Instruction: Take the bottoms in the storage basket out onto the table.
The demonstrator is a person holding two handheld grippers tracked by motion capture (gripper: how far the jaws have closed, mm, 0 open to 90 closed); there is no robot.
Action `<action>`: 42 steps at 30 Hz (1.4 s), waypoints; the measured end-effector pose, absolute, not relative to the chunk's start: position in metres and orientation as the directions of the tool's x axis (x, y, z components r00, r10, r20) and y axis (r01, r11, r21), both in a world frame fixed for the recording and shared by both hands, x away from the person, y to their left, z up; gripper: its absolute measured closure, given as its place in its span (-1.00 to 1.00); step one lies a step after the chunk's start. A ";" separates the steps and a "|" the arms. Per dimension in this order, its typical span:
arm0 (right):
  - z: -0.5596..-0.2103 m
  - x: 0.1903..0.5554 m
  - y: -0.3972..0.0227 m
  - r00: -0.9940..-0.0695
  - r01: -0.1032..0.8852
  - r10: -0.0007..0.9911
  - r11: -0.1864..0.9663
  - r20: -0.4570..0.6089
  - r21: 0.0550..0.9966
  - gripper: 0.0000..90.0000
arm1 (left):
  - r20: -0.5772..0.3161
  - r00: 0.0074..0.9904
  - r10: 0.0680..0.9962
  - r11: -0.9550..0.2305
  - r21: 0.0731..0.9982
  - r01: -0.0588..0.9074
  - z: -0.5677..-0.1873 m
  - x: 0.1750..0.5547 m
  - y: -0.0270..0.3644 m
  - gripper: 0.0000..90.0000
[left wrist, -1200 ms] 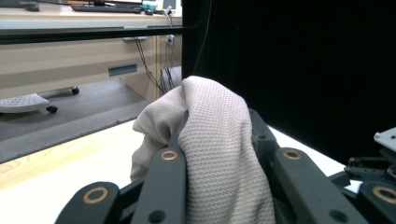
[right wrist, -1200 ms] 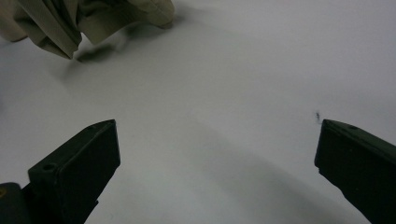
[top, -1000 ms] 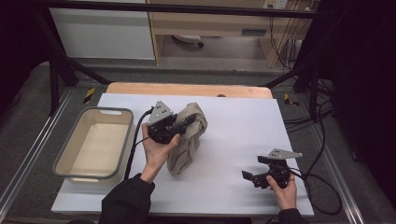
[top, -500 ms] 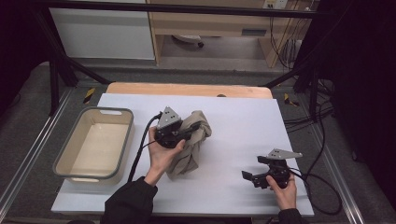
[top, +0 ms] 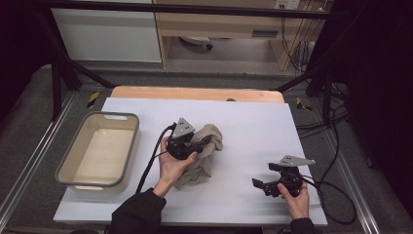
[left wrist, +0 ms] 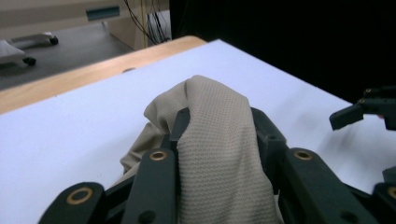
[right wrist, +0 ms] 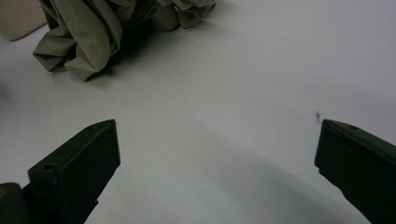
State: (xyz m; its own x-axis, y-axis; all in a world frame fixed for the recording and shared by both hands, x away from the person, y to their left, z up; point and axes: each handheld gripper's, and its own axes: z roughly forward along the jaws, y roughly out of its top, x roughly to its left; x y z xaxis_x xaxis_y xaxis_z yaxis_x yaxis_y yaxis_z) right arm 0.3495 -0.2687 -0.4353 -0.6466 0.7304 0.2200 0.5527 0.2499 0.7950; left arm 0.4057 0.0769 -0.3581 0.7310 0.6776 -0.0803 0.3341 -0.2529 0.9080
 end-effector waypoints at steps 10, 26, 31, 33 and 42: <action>-0.435 0.349 -0.269 -0.647 0.551 0.731 0.250 0.218 0.796 -0.99 | -0.077 0.742 0.666 -0.311 0.875 0.370 -0.375 0.406 0.070 0.29; -0.435 0.349 -0.269 -0.647 0.552 0.730 0.249 0.220 0.796 -0.99 | -0.110 0.742 0.661 -0.327 0.848 0.417 -0.371 0.405 0.075 -0.63; -0.435 0.350 -0.269 -0.646 0.552 0.731 0.247 0.221 0.796 -0.99 | -0.103 0.738 0.667 -0.340 0.839 0.425 -0.368 0.403 0.081 -0.82; -0.435 0.349 -0.269 -0.648 0.552 0.729 0.250 0.220 0.796 -0.99 | -0.108 0.735 0.670 -0.335 0.839 0.429 -0.368 0.402 0.085 -0.85; -0.435 0.349 -0.269 -0.643 0.556 0.732 0.244 0.224 0.795 -0.99 | -0.100 0.716 0.691 -0.339 0.829 0.444 -0.372 0.398 0.106 -0.87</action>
State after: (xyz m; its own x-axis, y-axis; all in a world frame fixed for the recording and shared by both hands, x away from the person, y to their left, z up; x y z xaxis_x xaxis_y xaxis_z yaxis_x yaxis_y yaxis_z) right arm 0.3491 -0.2692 -0.4346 -0.6430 0.7322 0.2244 0.5556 0.2443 0.7948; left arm 0.3975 0.1060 -0.3722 0.7159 0.6910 -0.1001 0.4437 -0.3395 0.8294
